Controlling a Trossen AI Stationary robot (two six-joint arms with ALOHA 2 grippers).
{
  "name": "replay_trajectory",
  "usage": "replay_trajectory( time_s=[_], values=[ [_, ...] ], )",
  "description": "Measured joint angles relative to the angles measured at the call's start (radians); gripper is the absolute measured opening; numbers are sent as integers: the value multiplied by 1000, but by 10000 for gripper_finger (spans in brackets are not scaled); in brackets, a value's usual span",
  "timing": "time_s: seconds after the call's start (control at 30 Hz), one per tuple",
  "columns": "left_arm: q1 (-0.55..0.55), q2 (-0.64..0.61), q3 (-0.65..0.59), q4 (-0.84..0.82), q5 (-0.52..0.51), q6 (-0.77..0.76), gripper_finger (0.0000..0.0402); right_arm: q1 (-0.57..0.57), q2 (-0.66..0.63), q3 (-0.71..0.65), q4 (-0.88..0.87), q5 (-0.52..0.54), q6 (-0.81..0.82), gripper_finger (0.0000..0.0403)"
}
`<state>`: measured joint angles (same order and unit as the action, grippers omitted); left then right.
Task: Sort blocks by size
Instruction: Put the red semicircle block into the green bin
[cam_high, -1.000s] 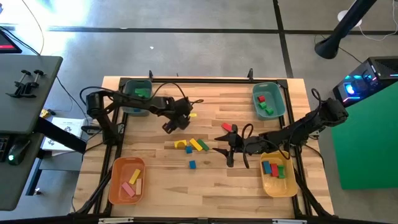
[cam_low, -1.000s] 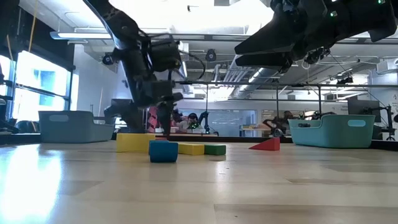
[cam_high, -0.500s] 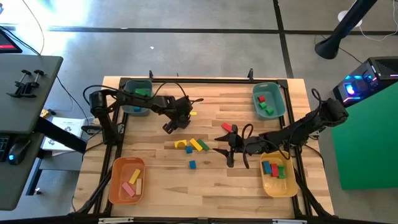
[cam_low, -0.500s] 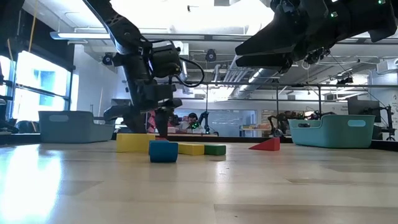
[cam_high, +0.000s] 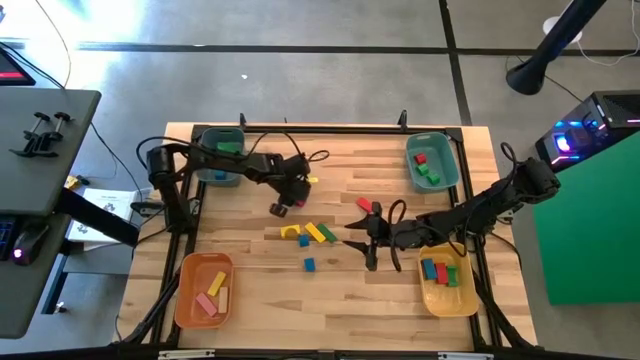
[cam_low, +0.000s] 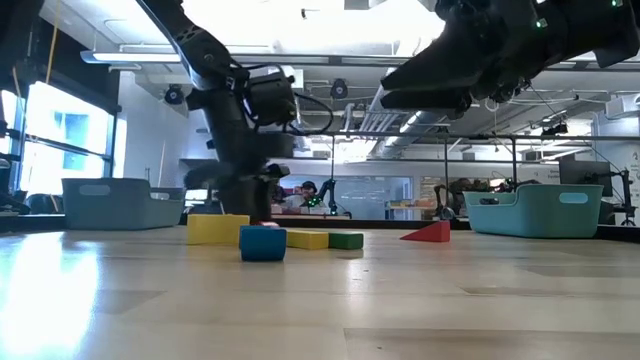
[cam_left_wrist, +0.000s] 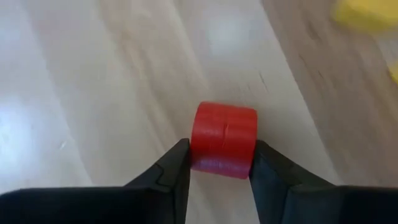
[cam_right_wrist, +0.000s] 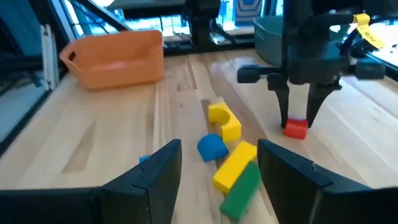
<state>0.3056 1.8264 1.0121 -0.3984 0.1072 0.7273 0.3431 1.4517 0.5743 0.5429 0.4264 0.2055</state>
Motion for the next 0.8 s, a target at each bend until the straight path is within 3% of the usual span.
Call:
replay_trajectory(
  time_s=[0.13,0.27,0.37,0.5,0.67,0.8],
  values=[
    [-53,-17,34,64,-61,-182,103,0,0,0,-48,43,-2,206],
    [-113,-49,43,212,-54,-299,101,0,0,0,-72,71,-77,206],
    [-153,-61,41,299,26,-385,101,0,0,0,-65,-31,-208,206],
    [-196,-79,44,387,159,-502,100,9,0,55,-120,-133,-531,206],
    [-239,-80,43,445,286,-600,100,20,26,188,-305,-3,-767,206],
    [-265,-79,43,452,291,-622,100,4,73,290,-476,-7,-836,206]
  ],
)
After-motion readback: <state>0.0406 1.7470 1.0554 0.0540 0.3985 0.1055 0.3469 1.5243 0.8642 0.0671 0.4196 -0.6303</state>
